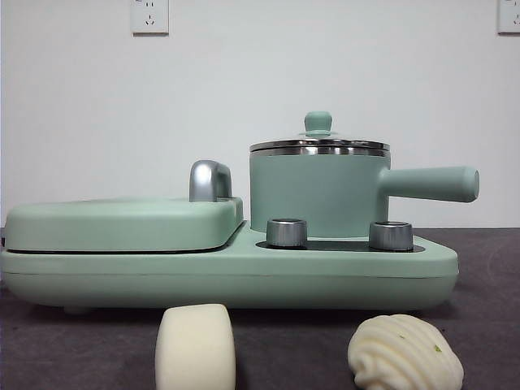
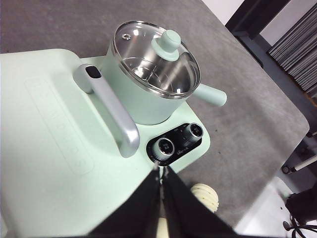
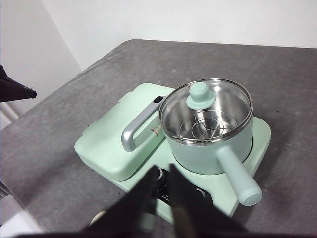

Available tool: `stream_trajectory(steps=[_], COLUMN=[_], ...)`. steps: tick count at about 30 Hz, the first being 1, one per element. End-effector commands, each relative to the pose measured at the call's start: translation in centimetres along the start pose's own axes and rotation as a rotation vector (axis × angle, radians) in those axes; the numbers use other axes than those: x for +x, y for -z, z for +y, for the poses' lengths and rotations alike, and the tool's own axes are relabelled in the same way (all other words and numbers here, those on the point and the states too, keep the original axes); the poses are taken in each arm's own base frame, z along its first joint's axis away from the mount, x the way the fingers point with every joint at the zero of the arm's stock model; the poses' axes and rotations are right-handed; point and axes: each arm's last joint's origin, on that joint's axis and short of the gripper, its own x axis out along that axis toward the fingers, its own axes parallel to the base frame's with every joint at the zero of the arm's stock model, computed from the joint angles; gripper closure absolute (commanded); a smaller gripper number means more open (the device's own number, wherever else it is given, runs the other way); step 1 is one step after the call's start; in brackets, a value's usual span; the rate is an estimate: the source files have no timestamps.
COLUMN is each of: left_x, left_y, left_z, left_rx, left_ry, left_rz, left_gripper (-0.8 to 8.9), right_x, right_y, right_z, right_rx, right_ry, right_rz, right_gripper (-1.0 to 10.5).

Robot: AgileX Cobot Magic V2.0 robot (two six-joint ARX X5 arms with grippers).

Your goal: Put the buns in a small steamer

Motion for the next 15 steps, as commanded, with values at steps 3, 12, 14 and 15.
stream_trajectory(steps=[3, 12, 14, 15], left_x=[-0.02, 0.10, 0.34, 0.55], left_y=[-0.53, -0.68, -0.91, -1.12], left_z=[-0.16, -0.13, -0.06, -0.03], left_rx=[0.033, -0.016, -0.018, -0.019], left_ry=[0.010, 0.012, 0.014, 0.016], left_rz=[-0.009, -0.011, -0.005, 0.002], left_gripper=[4.45, 2.95, 2.95, 2.95], right_x=[-0.14, -0.14, -0.14, -0.14], right_y=[-0.39, -0.39, -0.39, -0.39], right_z=[0.14, 0.15, 0.16, 0.17], right_rx=[-0.022, -0.019, -0.018, -0.014], right_ry=[-0.001, -0.002, -0.006, -0.010], right_rz=[-0.012, -0.012, -0.012, -0.011], right_gripper=[5.6, 4.6, 4.6, 4.6])
